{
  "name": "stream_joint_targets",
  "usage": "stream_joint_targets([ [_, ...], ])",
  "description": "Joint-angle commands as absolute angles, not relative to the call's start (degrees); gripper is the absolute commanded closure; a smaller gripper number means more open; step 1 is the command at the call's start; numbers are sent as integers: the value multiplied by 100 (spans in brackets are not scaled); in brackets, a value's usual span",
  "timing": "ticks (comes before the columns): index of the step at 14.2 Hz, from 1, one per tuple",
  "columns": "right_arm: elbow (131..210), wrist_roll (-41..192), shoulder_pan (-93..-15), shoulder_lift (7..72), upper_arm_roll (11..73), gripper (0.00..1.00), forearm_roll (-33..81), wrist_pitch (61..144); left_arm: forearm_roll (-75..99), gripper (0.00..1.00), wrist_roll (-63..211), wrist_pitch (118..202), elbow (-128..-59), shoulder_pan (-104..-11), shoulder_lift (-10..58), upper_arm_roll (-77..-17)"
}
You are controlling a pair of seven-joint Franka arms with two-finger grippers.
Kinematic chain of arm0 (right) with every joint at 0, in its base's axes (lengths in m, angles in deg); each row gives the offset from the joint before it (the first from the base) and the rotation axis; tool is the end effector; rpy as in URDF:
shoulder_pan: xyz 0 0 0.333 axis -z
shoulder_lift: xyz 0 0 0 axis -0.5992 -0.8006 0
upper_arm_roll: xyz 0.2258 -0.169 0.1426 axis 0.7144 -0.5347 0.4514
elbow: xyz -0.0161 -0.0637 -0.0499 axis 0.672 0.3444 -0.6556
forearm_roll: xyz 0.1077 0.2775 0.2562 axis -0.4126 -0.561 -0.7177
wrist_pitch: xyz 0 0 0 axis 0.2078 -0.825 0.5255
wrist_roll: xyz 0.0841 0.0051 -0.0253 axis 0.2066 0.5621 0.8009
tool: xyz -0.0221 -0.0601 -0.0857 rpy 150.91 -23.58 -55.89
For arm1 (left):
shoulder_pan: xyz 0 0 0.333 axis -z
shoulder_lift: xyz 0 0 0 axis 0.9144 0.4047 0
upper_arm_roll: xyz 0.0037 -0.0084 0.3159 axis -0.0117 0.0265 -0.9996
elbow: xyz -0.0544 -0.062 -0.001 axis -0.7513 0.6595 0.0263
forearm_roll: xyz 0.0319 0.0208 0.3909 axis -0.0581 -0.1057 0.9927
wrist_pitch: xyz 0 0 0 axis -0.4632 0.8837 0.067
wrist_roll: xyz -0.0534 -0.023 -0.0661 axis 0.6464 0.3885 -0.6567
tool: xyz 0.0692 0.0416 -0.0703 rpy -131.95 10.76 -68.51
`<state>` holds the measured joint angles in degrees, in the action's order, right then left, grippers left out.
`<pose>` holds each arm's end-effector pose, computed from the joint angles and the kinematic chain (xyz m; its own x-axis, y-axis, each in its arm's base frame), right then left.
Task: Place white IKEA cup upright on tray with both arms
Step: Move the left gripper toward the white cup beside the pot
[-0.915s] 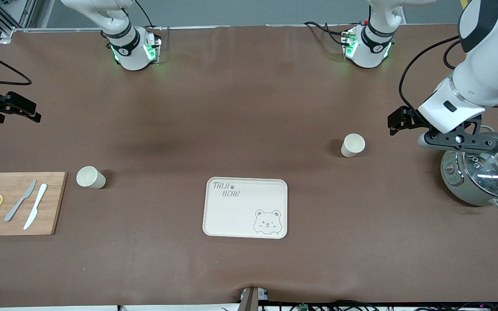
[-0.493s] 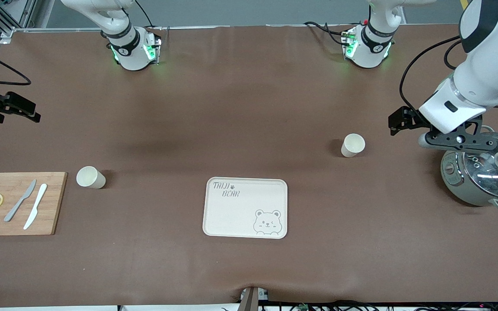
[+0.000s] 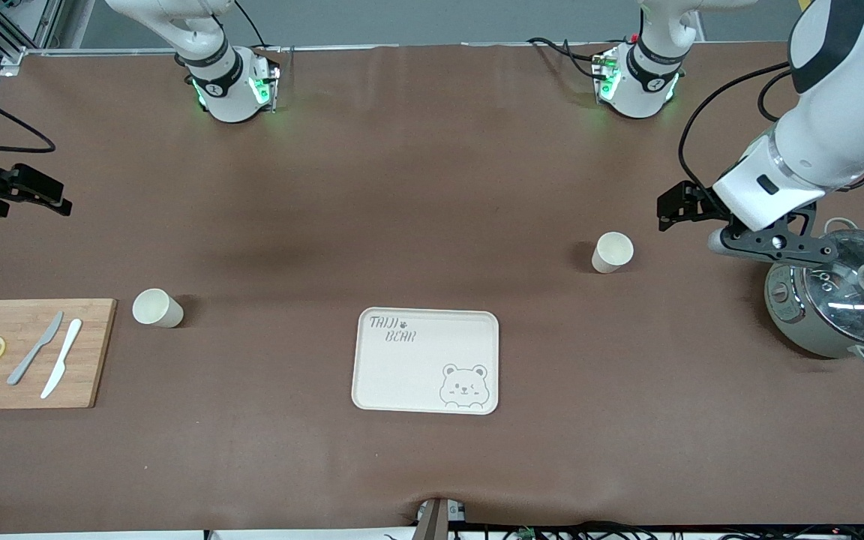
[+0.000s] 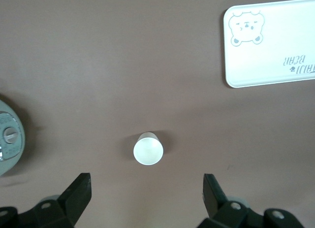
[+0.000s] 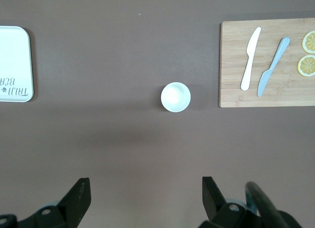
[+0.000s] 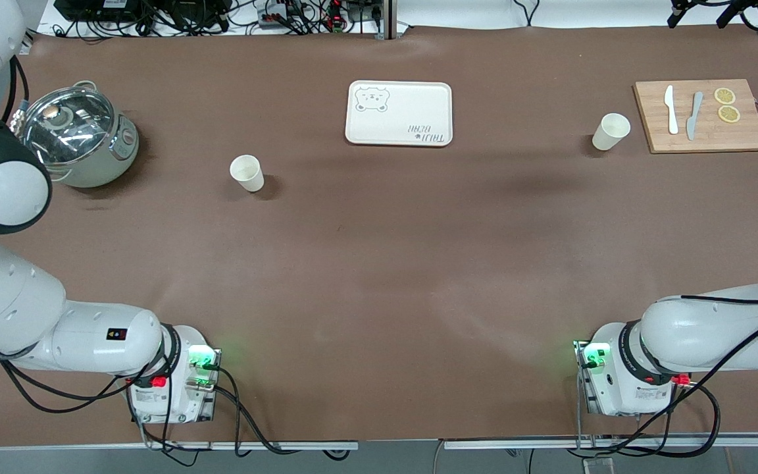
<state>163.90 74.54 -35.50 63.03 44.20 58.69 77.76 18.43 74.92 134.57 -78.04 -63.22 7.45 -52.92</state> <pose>0.5533 -0.0387 0.6036 0.9994 -0.0078 -0.0342 -0.0091 -0.9992 -0.0379 0.5838 -0.1527 0.5855 0.9867 -0.1589 -0.0346 -0.1558 -0.9847 0.0780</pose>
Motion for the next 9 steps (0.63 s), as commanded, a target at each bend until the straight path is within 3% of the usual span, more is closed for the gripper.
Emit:
stream_joint_targets([
  [1, 16203, 7515, -3567, 6194, 4394, 0, 5791, 7698, 1808, 0, 7479, 13492, -7883, -6349, 696, -5242],
  [3, 16194, 7515, -3567, 6194, 4394, 0, 5800, 7707, 1958, 0, 7583, 13675, -8146, -6358, 626, -5224],
  [9, 16090, 7515, -3541, 6036, 4394, 0, 5809, 7733, 2055, 0, 7909, 15318, -9911, -6428, 81, -5198],
])
